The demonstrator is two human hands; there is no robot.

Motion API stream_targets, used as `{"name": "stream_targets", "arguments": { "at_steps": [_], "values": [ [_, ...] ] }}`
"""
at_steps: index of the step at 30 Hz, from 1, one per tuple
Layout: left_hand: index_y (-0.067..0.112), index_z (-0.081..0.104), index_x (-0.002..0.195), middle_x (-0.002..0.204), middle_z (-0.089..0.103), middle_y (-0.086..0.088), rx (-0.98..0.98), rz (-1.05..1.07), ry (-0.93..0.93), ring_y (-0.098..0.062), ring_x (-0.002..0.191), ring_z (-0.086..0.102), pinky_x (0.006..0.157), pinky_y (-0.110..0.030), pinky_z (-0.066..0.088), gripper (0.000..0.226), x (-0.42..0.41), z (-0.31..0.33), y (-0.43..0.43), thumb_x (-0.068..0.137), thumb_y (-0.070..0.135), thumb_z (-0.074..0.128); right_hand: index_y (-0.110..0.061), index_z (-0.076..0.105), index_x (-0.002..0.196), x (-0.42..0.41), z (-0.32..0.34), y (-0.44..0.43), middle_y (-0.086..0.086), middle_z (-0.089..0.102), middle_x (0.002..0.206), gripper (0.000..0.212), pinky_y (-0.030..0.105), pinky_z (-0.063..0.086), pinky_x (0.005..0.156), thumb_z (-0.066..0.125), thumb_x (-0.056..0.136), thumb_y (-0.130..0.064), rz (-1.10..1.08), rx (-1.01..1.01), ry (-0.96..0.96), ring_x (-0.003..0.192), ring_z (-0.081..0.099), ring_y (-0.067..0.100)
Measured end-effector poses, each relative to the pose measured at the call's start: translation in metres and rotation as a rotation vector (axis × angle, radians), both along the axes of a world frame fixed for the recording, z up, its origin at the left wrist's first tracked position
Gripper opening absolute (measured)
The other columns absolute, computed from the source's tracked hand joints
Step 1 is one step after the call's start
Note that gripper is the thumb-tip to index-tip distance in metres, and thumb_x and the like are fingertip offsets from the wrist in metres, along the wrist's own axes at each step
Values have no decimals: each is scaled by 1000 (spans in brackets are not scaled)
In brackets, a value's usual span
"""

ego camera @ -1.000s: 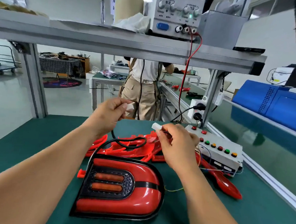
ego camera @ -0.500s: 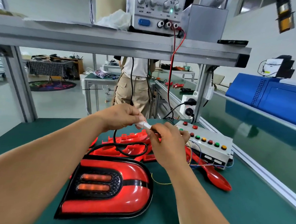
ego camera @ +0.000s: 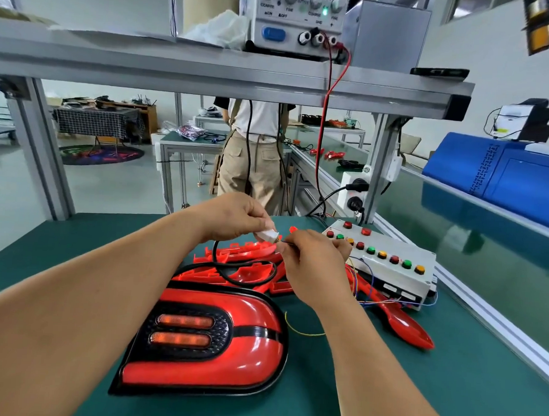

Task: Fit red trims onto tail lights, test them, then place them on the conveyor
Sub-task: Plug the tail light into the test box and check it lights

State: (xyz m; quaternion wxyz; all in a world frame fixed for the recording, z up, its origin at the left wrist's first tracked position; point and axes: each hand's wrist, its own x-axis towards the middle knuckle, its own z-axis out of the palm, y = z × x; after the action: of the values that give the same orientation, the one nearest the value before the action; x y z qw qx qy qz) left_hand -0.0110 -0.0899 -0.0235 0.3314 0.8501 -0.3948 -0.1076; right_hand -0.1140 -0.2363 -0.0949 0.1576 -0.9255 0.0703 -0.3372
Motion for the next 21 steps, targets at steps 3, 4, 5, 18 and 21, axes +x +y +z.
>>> {"name": "stream_targets", "arguments": {
  "at_steps": [3, 4, 5, 18, 21],
  "values": [
    [20, 75, 87, 49, 36, 8, -10, 13, 39, -12, 48, 28, 45, -22, 24, 17, 0, 0, 1, 95, 29, 63, -22, 66, 91, 1, -3, 1, -10, 53, 83, 19, 33, 15, 80, 50, 100, -29, 34, 19, -12, 92, 55, 16],
    [21, 75, 88, 47, 39, 11, -6, 14, 29, -10, 46, 31, 44, -20, 26, 16, 0, -1, 1, 95, 29, 63, -21, 67, 90, 2, -4, 2, -9, 55, 83, 20, 33, 14, 78, 51, 100, -28, 37, 15, -15, 93, 55, 15],
    [19, 75, 90, 45, 42, 14, 0, 13, 16, -5, 43, 34, 42, -15, 28, 15, -1, -2, 1, 95, 28, 63, -21, 67, 89, 3, -5, 4, -8, 57, 84, 20, 33, 13, 76, 51, 99, -28, 39, 7, -15, 93, 55, 15],
    [32, 54, 137, 145, 51, 4, -74, 182, -45, -10, 136, 42, 116, -32, 28, 36, -11, -19, 51, 103, 31, 46, -27, 70, 89, 10, -22, 1, -11, 52, 83, 24, 34, 8, 68, 49, 98, -31, -15, -20, 152, 98, 54, 15],
    [42, 62, 114, 122, 65, 6, -348, 342, 10, -4, 112, 57, 97, -26, 42, 27, -26, -35, 94, 102, 21, 48, -29, 71, 105, 11, -25, -1, -6, 58, 104, 24, 33, 16, 80, 51, 96, -38, -5, 16, 209, 111, 50, 17]
  ]
}}
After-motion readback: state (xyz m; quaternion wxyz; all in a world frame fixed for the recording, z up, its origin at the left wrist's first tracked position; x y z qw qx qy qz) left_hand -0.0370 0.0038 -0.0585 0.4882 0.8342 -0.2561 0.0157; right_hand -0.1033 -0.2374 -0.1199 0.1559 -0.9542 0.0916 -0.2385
